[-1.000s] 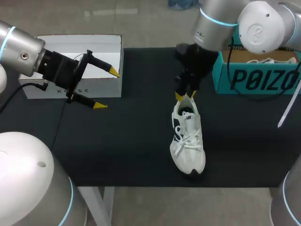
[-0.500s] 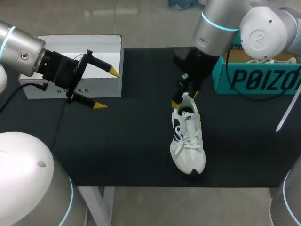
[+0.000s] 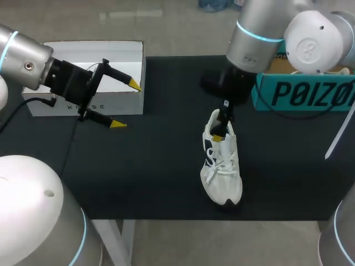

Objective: Take the shoe out of the shoebox, open the shoe tongue, remove and reinsert the insole, then place the shoe into the shoebox

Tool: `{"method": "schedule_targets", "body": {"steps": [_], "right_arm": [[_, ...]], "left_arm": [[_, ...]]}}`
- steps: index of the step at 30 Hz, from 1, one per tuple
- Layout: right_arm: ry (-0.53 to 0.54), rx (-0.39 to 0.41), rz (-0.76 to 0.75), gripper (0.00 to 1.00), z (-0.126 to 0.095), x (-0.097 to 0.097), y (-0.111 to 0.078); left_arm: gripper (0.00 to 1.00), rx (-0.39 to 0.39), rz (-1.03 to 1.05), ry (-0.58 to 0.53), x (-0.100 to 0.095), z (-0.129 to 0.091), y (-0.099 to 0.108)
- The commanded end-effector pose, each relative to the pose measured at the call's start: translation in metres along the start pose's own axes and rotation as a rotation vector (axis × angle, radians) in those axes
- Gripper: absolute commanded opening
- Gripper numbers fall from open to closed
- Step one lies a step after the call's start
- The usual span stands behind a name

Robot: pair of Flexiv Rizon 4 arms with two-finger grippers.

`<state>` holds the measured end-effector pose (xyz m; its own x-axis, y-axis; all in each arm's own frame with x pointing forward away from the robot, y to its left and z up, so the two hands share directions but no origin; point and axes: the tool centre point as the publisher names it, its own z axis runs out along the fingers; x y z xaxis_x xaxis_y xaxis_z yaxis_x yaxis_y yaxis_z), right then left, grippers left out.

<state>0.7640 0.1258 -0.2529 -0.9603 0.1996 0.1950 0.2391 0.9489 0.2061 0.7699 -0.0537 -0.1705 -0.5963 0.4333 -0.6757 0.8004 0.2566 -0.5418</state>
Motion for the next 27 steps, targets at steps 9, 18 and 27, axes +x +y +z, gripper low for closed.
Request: {"method": "schedule_targets", "body": {"steps": [9, 18, 27], "right_arm": [[0.023, 0.123, -0.519, 1.00, -0.003, -0.020, 0.006], [-0.088, 0.127, -0.473, 1.00, 0.000, -0.053, 0.007], [-0.105, 0.136, -0.447, 1.00, 0.014, -0.085, 0.015]], "left_arm": [[1.00, -0.001, 0.000, 0.003, 0.000, -0.001, 0.000], [1.00, -0.001, 0.000, 0.003, 0.000, -0.001, 0.000], [1.00, -0.001, 0.000, 0.003, 0.000, -0.001, 0.000]]}}
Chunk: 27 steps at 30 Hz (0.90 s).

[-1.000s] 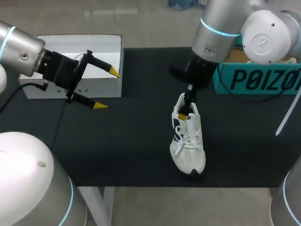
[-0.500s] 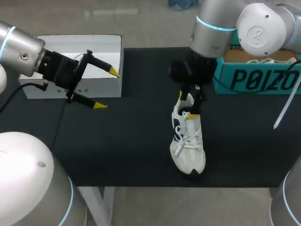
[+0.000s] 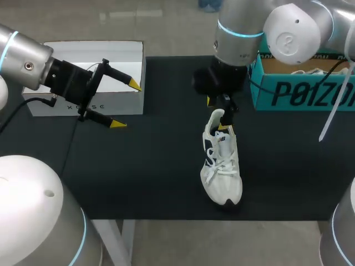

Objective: Take the shoe out of the shoebox, open the shoe tongue, remove and reinsert the insole, then place the shoe into the shoebox

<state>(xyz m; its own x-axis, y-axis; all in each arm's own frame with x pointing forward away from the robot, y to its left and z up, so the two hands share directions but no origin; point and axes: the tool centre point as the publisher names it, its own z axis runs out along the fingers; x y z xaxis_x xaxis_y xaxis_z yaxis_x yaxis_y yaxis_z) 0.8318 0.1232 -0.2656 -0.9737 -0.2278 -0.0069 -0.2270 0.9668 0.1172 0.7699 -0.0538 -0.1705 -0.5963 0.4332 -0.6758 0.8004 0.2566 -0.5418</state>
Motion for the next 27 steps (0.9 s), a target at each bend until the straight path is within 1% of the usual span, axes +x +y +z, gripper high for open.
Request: {"method": "schedule_targets", "body": {"steps": [1, 4, 7, 11, 16, 18, 20, 27], "right_arm": [[0.029, 0.004, 0.026, 1.00, 0.018, -0.019, -0.003], [0.027, -0.019, 0.062, 1.00, 0.026, -0.029, -0.007], [0.011, 0.008, 0.096, 1.00, 0.030, -0.039, -0.010], [0.003, 0.012, 0.137, 1.00, 0.038, -0.051, -0.017], [0.009, 0.013, 0.166, 1.00, 0.048, -0.058, -0.025], [0.011, 0.016, 0.170, 1.00, 0.051, -0.059, -0.026], [0.016, 0.026, 0.177, 1.00, 0.058, -0.063, -0.029], [0.014, 0.022, 0.206, 1.00, 0.071, -0.063, -0.033]], "left_arm": [[1.00, -0.001, 0.000, 0.003, 0.000, -0.001, 0.000], [1.00, -0.001, 0.000, 0.003, 0.000, -0.001, 0.000], [1.00, -0.001, 0.000, 0.003, 0.000, -0.001, 0.000], [1.00, -0.001, 0.000, 0.003, 0.000, -0.001, 0.000], [1.00, -0.001, 0.000, 0.003, 0.000, -0.001, 0.000], [1.00, -0.001, 0.000, 0.003, 0.000, -0.001, 0.000], [1.00, -0.001, 0.000, 0.003, 0.000, -0.001, 0.000], [1.00, -0.001, 0.000, 0.003, 0.000, -0.001, 0.000]]}}
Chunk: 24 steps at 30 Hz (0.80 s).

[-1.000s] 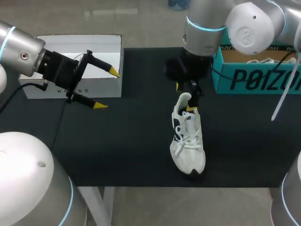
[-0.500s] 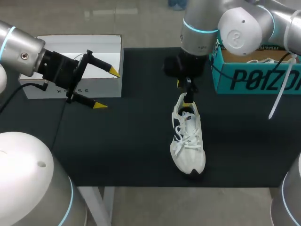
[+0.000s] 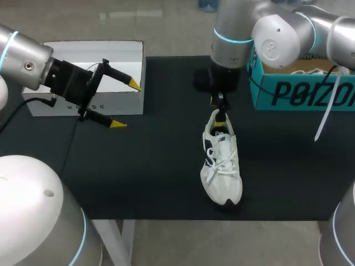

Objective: Take the shoe out of the shoebox, open the shoe tongue, remove and reinsert the insole, then place the shoe into the shoebox

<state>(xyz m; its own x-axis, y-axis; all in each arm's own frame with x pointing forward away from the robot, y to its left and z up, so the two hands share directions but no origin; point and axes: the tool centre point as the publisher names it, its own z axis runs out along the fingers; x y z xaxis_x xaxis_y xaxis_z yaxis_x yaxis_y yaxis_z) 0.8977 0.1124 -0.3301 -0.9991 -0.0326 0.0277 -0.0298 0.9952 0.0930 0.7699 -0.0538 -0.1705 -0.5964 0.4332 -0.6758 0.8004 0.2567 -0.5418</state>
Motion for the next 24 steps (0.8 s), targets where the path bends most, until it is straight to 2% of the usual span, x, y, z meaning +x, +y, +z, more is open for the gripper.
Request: {"method": "schedule_targets", "body": {"steps": [1, 8, 16, 24], "right_arm": [[0.006, 0.008, 0.013, 1.00, 0.013, -0.003, -0.001], [0.005, 0.017, 0.063, 1.00, 0.022, -0.008, -0.010], [-0.007, 0.034, 0.079, 1.00, 0.027, -0.020, -0.014], [-0.009, 0.038, 0.094, 1.00, 0.030, -0.023, -0.016]], "left_arm": [[1.00, -0.001, 0.000, 0.003, 0.000, -0.001, 0.000], [1.00, -0.001, 0.000, 0.003, 0.000, -0.001, 0.000], [1.00, -0.001, 0.000, 0.003, 0.000, -0.001, 0.000], [1.00, -0.001, 0.000, 0.003, 0.000, -0.001, 0.000]]}}
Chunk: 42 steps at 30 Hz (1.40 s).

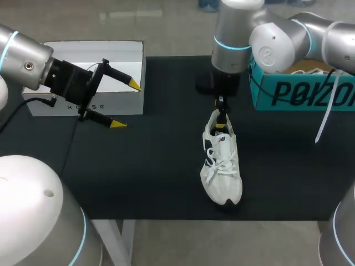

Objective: Take the shoe out of the shoebox, open the shoe tongue, remove and reinsert the insole, then place the shoe into the shoebox

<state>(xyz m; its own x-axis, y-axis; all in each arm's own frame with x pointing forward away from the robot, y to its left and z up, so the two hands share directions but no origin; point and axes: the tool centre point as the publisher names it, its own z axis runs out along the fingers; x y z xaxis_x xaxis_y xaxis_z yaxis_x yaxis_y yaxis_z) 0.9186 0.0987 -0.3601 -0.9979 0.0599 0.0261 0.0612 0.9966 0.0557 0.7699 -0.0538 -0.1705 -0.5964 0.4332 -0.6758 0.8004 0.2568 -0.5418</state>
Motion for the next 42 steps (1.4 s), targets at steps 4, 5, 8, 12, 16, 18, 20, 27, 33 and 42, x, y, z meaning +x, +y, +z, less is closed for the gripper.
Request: {"method": "schedule_targets", "body": {"steps": [4, 5, 8, 12, 16, 18, 20, 27, 33, 42], "right_arm": [[-0.004, 0.007, 0.007, 0.65, 0.004, -0.003, 0.000], [-0.005, 0.008, 0.008, 0.48, 0.004, -0.003, 0.000], [-0.009, 0.014, 0.015, 0.40, 0.004, -0.001, -0.002], [-0.009, 0.020, 0.021, 0.34, 0.004, 0.001, -0.004], [-0.012, 0.023, 0.027, 0.23, 0.004, 0.003, -0.006], [-0.015, 0.023, 0.029, 0.10, 0.003, 0.004, -0.007], [-0.019, 0.023, 0.032, 0.00, 0.002, 0.005, -0.007], [-0.037, 0.018, 0.044, 0.00, -0.011, 0.017, -0.004], [-0.066, 0.011, 0.039, 0.00, -0.048, 0.033, 0.007], [-0.083, 0.083, 0.017, 0.00, -0.150, 0.023, 0.015]], "left_arm": [[1.00, -0.001, 0.000, 0.003, 0.000, -0.001, 0.000], [1.00, -0.001, 0.000, 0.003, 0.000, -0.001, 0.000], [1.00, -0.001, 0.000, 0.003, 0.000, -0.001, 0.000], [1.00, -0.001, 0.000, 0.003, 0.000, -0.001, 0.000], [1.00, -0.001, 0.000, 0.003, 0.000, -0.001, 0.000], [1.00, -0.001, 0.000, 0.003, 0.000, -0.001, 0.000], [1.00, -0.001, 0.000, 0.003, 0.000, -0.001, 0.000], [1.00, -0.001, 0.000, 0.003, 0.000, -0.001, 0.000], [1.00, -0.001, 0.000, 0.003, 0.000, -0.001, 0.000], [1.00, -0.001, 0.000, 0.003, 0.000, -0.001, 0.000]]}}
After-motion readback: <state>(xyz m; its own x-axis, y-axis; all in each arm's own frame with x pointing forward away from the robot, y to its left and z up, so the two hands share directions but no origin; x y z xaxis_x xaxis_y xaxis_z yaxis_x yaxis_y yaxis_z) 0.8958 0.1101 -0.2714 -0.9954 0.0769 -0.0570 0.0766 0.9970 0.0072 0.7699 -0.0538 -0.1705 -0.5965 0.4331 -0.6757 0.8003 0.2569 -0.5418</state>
